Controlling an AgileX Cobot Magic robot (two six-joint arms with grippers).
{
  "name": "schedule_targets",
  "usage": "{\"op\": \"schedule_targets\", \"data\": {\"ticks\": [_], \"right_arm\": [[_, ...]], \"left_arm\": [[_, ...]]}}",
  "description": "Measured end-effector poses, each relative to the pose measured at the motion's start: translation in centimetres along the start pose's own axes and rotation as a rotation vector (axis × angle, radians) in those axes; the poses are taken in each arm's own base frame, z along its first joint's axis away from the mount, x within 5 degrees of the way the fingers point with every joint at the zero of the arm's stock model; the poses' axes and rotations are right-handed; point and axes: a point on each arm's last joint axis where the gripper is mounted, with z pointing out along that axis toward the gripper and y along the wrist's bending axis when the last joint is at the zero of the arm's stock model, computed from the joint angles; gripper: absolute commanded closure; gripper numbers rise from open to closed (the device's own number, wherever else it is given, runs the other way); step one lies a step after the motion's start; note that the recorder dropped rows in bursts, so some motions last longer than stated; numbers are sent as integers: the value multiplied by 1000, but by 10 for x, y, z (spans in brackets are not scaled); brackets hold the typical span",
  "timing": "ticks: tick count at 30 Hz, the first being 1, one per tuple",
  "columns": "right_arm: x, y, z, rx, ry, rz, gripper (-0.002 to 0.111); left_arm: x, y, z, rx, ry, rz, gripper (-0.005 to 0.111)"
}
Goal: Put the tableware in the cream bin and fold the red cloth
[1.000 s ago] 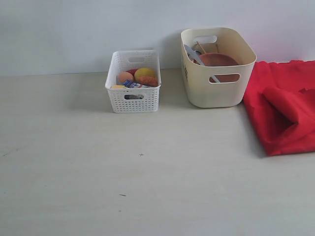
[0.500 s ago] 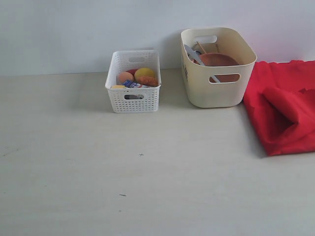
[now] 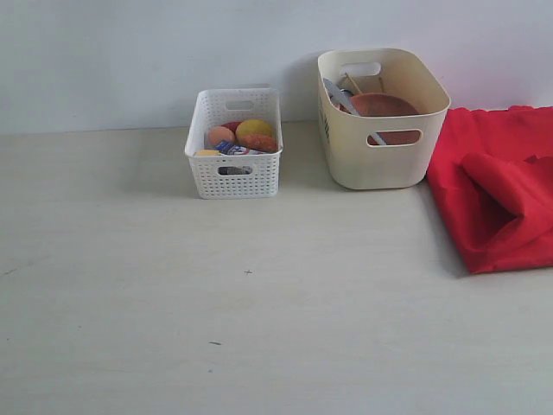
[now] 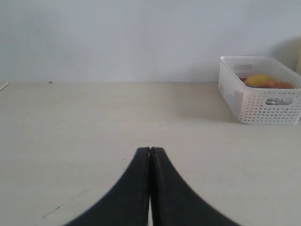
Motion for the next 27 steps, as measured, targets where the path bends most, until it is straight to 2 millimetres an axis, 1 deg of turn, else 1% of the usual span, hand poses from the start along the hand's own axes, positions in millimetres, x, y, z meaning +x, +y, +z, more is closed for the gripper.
{"op": "schedule_targets", "data": {"ticks": [3, 11, 27], "right_arm": [[0, 0, 0, 0, 0, 0, 108], [0, 0, 0, 0, 0, 0, 108], [0, 0, 0, 0, 0, 0, 108]], "left_arm": [[3, 0, 0, 4, 28, 18, 107], [8, -1, 0, 5, 91, -4, 107], [9, -1, 0, 6, 97, -23, 107]]}}
